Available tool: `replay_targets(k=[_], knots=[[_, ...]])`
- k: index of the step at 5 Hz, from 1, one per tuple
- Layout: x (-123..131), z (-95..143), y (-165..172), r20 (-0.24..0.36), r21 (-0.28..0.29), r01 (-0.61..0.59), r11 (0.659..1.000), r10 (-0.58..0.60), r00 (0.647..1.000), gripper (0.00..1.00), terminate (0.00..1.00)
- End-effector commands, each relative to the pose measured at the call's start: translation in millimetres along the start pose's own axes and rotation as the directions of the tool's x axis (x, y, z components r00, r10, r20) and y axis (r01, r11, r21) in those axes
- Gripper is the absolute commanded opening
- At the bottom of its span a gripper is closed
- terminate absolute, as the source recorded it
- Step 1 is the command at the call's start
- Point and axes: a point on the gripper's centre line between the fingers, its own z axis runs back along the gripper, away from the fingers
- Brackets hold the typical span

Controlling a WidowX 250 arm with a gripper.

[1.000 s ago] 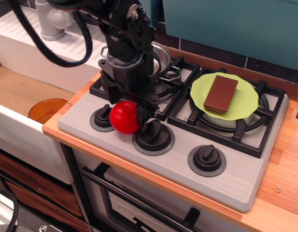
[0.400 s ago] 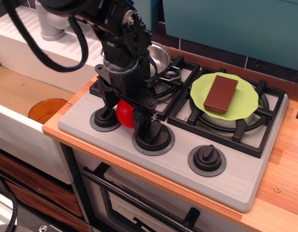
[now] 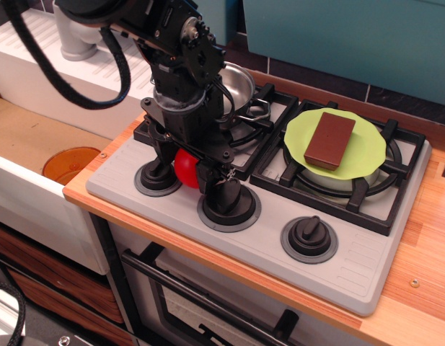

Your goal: Put chocolate on plate and apple in pot or pan on stove

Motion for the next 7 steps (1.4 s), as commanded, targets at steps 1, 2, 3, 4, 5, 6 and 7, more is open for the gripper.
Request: replay_targets(k=[1, 2, 3, 4, 5, 6, 7], knots=[[12, 2, -1, 0.025, -0.009, 0.011, 1.000, -0.011, 1.000, 0.00, 0.00], [11, 14, 2, 0.007, -0.001, 0.019, 1.000, -0.019, 1.000, 0.00, 0.00], [11, 40, 10, -0.028, 0.010, 0.029, 1.000, -0.028, 0.999, 0.00, 0.00], [11, 60, 15, -0.052, 0.009, 0.043, 0.999, -0.042, 0.998, 0.00, 0.00], [14, 83, 19, -0.083, 0.023, 0.048, 0.999, -0.046, 0.996, 0.00, 0.00], [28, 108, 30, -0.103, 0.012, 0.059, 0.998, -0.057, 0.993, 0.00, 0.00], [58, 117, 46, -0.114, 0.025, 0.082, 0.996, -0.078, 0.990, 0.00, 0.00]])
